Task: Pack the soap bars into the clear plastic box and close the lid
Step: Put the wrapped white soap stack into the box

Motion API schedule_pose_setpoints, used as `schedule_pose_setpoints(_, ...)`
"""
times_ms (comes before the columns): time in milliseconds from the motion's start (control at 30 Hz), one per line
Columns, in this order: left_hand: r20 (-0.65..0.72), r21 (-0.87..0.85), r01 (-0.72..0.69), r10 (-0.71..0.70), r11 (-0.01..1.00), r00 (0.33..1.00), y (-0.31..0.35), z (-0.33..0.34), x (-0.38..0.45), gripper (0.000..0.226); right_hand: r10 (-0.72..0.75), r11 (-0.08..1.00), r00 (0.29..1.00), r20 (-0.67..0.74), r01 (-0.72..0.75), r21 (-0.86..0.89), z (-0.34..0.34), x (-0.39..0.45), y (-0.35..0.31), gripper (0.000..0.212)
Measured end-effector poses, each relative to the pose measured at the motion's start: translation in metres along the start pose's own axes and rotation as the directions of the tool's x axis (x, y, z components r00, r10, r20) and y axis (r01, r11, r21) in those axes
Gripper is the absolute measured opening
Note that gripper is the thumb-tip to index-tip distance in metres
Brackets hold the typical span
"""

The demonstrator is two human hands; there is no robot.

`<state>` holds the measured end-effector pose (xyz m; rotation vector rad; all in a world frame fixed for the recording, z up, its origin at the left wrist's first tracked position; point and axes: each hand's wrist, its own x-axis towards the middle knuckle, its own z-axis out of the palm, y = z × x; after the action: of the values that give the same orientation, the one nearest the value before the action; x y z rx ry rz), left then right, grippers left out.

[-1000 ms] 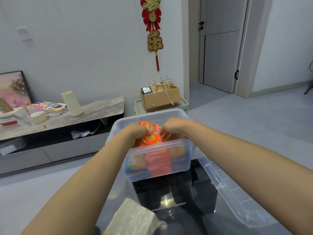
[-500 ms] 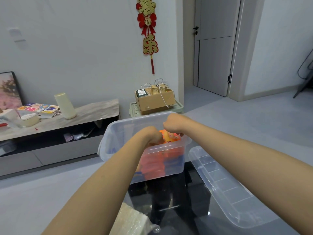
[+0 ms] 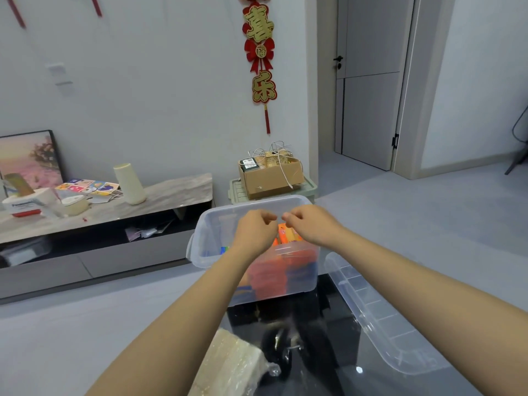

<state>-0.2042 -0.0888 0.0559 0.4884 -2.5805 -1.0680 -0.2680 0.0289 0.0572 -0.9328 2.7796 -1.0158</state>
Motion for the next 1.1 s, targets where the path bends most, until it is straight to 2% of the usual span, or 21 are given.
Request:
schedule_pose_setpoints(67, -0.104, -0.029, -0.081, 0.077, 0.996, 0.992, -0.004, -0.008, -0.029, 0.031, -0.075, 0.996, 0.995, -0.062, 0.078, 0.039, 0.005, -0.027, -0.004, 0.03)
schedule_pose_setpoints(133, -0.151, -0.061, -0.099, 0.089, 0.993, 0.984, -0.012, -0.016, -0.058, 0.028, -0.146, 0.984, 0.981, -0.13, 0.158, 0.085, 0.012, -0.055, -0.012, 0.029)
schedule_pose_setpoints(267, -0.097, -0.02, -0.017, 0.015, 1.0, 0.995, -0.038, -0.026, -0.115, 0.027, -0.2, 0.964, 0.975, -0.093, 0.213, 0.161, 0.038, -0.101, -0.024, 0.028)
schedule_pose_setpoints(367, 0.018, 0.104, 0.106, -0.108, 0.989, 0.994, -0.065, -0.028, -0.146, 0.034, -0.131, 0.977, 0.991, 0.003, 0.129, 0.17, 0.064, -0.122, -0.027, 0.027)
schedule_pose_setpoints(467, 0.129, 0.288, 0.207, -0.252, 0.935, 0.959, -0.087, -0.029, -0.165, 0.049, -0.056, 0.985, 0.992, 0.114, 0.036, 0.171, 0.09, -0.134, -0.029, 0.029)
schedule_pose_setpoints(533, 0.199, 0.397, 0.22, -0.318, 0.891, 0.927, -0.096, -0.029, -0.174, 0.063, -0.008, 0.985, 0.982, 0.189, -0.024, 0.169, 0.104, -0.139, -0.029, 0.032)
schedule_pose_setpoints(633, 0.3, 0.446, 0.224, -0.381, 0.866, 0.875, -0.104, -0.027, -0.184, 0.091, 0.045, 0.984, 0.969, 0.244, -0.086, 0.158, 0.118, -0.145, -0.029, 0.03)
schedule_pose_setpoints(733, 0.277, 0.505, 0.193, -0.369, 0.842, 0.887, -0.105, -0.022, -0.189, 0.101, 0.097, 0.968, 0.966, 0.241, -0.148, 0.202, 0.122, -0.148, -0.028, 0.031)
schedule_pose_setpoints(833, 0.208, 0.473, 0.202, -0.332, 0.857, 0.92, -0.102, -0.022, -0.19, 0.097, 0.126, 0.938, 0.956, 0.264, -0.201, 0.283, 0.116, -0.153, -0.027, 0.034)
schedule_pose_setpoints(900, 0.202, 0.392, 0.216, -0.313, 0.894, 0.928, -0.098, -0.024, -0.19, 0.093, 0.133, 0.915, 0.961, 0.241, -0.213, 0.343, 0.107, -0.159, -0.028, 0.035)
schedule_pose_setpoints(1000, 0.177, 0.23, 0.199, -0.242, 0.953, 0.954, -0.08, -0.037, -0.182, 0.082, 0.144, 0.877, 0.984, 0.101, -0.175, 0.448, 0.085, -0.163, -0.03, 0.035)
schedule_pose_setpoints(1100, 0.138, 0.131, 0.164, -0.181, 0.978, 0.974, -0.051, -0.054, -0.162, 0.085, 0.148, 0.825, 0.987, -0.055, -0.093, 0.557, 0.058, -0.158, -0.038, 0.029)
